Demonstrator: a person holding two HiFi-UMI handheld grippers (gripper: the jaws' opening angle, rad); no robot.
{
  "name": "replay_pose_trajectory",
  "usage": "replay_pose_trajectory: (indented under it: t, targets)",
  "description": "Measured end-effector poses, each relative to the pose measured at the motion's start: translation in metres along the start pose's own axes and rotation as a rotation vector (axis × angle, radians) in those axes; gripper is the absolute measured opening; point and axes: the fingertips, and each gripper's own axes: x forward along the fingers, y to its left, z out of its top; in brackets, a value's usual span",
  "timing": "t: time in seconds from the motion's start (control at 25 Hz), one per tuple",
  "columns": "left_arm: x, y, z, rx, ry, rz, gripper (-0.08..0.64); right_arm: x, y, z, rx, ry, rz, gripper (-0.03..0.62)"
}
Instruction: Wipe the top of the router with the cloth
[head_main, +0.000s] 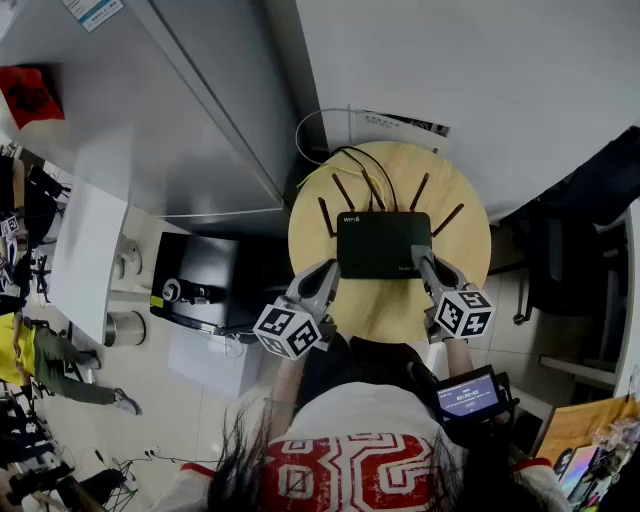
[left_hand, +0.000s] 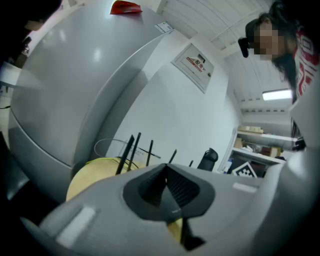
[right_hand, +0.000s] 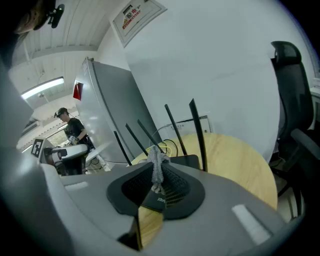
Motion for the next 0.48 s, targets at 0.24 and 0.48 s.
replay_pose_trajectory:
  t: [0.24,0.48]
  targets:
    - [0.001,0.026,0.018,0.012,-0.008,0.052,-0.005,0.055,0.003,0.009,-0.028,0.031,0.045,0.044]
    - [-0.009,0.052,0.037,0.038,0.007,0.074,-0.005,0.113,0.033,0.002,-0.045,0.089,0.091,0.044]
